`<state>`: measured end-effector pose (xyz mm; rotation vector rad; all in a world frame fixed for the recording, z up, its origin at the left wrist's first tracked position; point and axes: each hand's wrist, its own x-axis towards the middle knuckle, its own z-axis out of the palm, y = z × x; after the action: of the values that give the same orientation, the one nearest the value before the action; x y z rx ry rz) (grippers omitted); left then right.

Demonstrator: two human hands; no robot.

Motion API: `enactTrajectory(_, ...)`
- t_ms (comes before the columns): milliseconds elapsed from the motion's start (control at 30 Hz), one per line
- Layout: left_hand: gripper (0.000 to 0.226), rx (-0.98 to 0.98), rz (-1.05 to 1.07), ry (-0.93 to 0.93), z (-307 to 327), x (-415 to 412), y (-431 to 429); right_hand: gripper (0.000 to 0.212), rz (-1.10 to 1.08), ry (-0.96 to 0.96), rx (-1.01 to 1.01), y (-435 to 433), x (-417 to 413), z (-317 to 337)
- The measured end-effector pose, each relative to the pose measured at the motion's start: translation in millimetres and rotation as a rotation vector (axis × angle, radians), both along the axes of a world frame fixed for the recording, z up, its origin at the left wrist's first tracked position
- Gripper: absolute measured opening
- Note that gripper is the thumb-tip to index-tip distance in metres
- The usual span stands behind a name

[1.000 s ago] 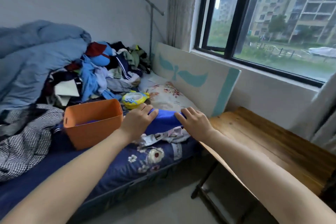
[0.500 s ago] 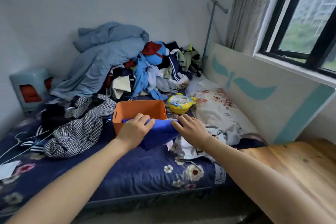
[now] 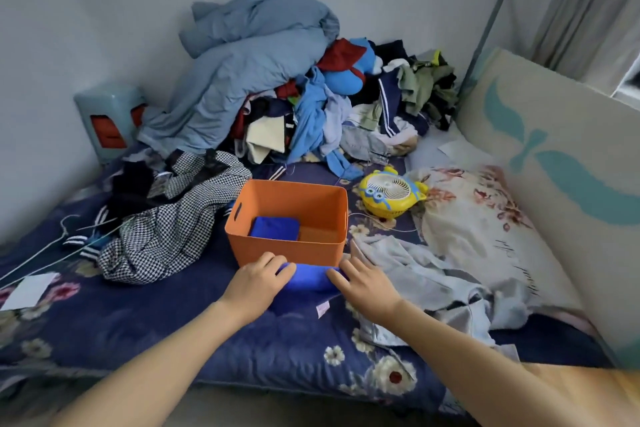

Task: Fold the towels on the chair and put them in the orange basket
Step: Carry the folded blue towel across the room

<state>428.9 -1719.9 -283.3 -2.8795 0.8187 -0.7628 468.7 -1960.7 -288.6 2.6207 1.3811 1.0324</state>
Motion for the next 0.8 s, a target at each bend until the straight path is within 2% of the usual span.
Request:
enactTrajectory(167,0.071,-0.049,0.042,0.035,-14.8,42.0,25.6,0.051,0.019,0.116,-0.016,27.2,46.6,-13.9)
enactTrajectory(267,0.049,-0.071,-0.011,-0.024,-15.7,78.8,45.0,0.059,-0.015,0.126,-0.041,43.5,78.0,-13.2)
enactTrajectory(333,0.036,-0.076,-0.044,-0.052,-8.1,112.6,57.4,0.055,-0.046,0.095,-0.026,56.3,104.8,-10.5)
enactTrajectory(433,0.036,-0.103,-0.082,-0.056,-1.9,170.9,76.6,0.035,-0.122,0.051,0.013,77.0,148.8,-8.7)
enactTrajectory(733,0.038,-0.159,-0.217,0.102,-14.3,310.7,99.6,0.029,-0.399,0.213,0.046,110.0,236.9,-9.6)
enactTrajectory(800,0.036,-0.164,-0.232,0.161,-23.9,325.5,94.9,0.039,-0.436,0.259,0.012,107.0,247.2,-15.0)
